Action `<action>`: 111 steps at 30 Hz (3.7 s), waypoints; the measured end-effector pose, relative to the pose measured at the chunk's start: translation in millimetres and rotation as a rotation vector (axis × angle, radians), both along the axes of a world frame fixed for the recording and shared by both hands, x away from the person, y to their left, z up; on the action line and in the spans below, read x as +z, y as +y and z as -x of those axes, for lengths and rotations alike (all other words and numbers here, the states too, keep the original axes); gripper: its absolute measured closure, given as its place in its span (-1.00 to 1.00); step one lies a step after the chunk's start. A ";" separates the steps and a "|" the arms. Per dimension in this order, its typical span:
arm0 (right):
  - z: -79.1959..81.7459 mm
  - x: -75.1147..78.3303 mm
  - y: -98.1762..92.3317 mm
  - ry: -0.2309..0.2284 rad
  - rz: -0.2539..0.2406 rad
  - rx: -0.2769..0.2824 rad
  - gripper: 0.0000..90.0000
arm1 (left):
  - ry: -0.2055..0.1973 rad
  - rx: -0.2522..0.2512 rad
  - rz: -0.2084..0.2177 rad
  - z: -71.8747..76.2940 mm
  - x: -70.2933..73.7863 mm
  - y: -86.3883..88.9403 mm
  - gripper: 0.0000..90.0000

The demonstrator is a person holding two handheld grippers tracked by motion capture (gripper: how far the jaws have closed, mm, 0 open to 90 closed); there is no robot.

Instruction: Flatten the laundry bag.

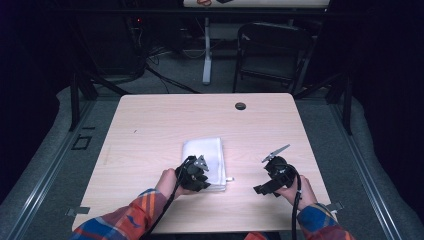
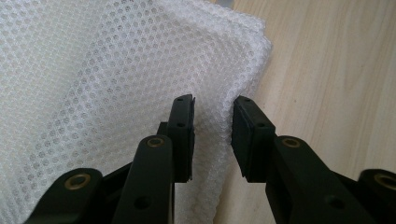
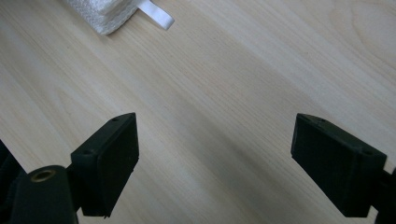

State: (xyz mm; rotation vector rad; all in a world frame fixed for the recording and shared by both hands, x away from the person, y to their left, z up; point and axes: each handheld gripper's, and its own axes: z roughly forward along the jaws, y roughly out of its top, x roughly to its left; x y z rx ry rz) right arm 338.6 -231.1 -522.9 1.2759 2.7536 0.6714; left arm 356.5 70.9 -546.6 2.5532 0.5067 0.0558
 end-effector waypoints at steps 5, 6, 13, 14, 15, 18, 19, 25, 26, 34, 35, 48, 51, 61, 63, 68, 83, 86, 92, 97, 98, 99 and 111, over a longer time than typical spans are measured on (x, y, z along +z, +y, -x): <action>0.0 -0.1 -0.1 0.001 0.000 0.000 -0.66 | -0.011 -0.019 -0.041 1.3 -2.9 -3.2 0.58; 0.0 -0.1 -0.1 0.001 0.000 0.000 -0.66 | -0.011 -0.019 -0.041 1.3 -2.9 -3.2 0.60; 0.9 0.3 3.0 -0.006 -0.001 0.010 -0.62 | -0.046 -0.010 -0.036 3.1 -2.9 -2.3 0.88; 1.1 0.7 3.2 -0.005 0.000 0.014 -0.61 | -0.049 -0.012 -0.035 3.4 -2.5 -2.3 0.90; 1.1 0.7 3.2 -0.005 0.000 0.014 -0.61 | -0.049 -0.012 -0.035 3.4 -2.5 -2.3 0.91; 1.6 0.0 6.2 -0.014 -0.013 0.012 -0.54 | -0.060 -0.009 -0.012 3.9 0.1 -0.6 0.94; 1.7 0.3 7.1 -0.016 -0.012 0.017 -0.52 | -0.058 -0.009 -0.006 3.7 0.7 0.1 0.94; 1.9 0.8 13.9 -0.035 -0.012 0.053 -0.30 | -0.067 -0.001 0.019 4.2 3.8 2.2 0.95; 2.1 1.7 16.1 -0.034 -0.010 0.059 -0.22 | -0.071 -0.002 0.021 4.4 4.6 2.6 0.95; 1.0 4.3 43.0 -0.079 -0.039 0.119 0.55 | -0.089 0.018 0.039 3.9 9.6 6.6 0.95; 0.4 3.9 48.8 -0.088 -0.038 0.131 0.60 | -0.089 0.018 0.039 3.9 9.6 6.6 0.95; -12.0 -13.4 105.8 -0.116 -0.046 0.213 1.00 | -0.096 0.040 0.057 3.3 12.2 9.6 0.95; -14.4 -16.6 112.9 -0.128 -0.043 0.233 1.00 | -0.102 0.045 0.059 3.1 12.6 10.4 0.95; -20.5 -31.3 118.8 -0.109 -0.036 0.207 1.00 | -0.122 0.065 0.072 2.9 16.8 14.4 0.96; -20.5 -31.9 118.2 -0.110 -0.034 0.208 1.00 | -0.125 0.077 0.079 3.2 17.5 15.6 0.96; -20.6 -32.2 117.7 -0.110 -0.031 0.208 1.00 | -0.139 0.097 0.089 4.3 21.1 20.2 0.96; -19.4 -32.7 118.5 -0.117 -0.027 0.206 1.00 | -0.172 0.171 0.135 5.2 30.8 38.1 0.96; -19.5 -32.5 118.1 -0.116 -0.023 0.201 1.00 | -0.180 0.181 0.141 5.1 31.8 40.5 0.96; -19.3 -32.1 117.4 -0.114 -0.015 0.189 1.00 | -0.183 0.195 0.162 5.1 33.9 45.9 0.95; -19.0 -31.4 116.9 -0.107 -0.006 0.179 1.00 | -0.180 0.203 0.170 4.9 34.4 48.9 0.95; -18.9 -31.6 116.8 -0.105 -0.011 0.177 1.00 | -0.182 0.204 0.166 4.9 34.6 49.3 0.95; -18.9 -31.2 116.6 -0.103 -0.005 0.178 1.00 | -0.182 0.207 0.166 5.1 34.7 49.7 0.95; -19.0 -30.0 113.6 -0.095 0.016 0.172 1.00 | -0.186 0.237 0.174 6.5 37.3 59.2 0.96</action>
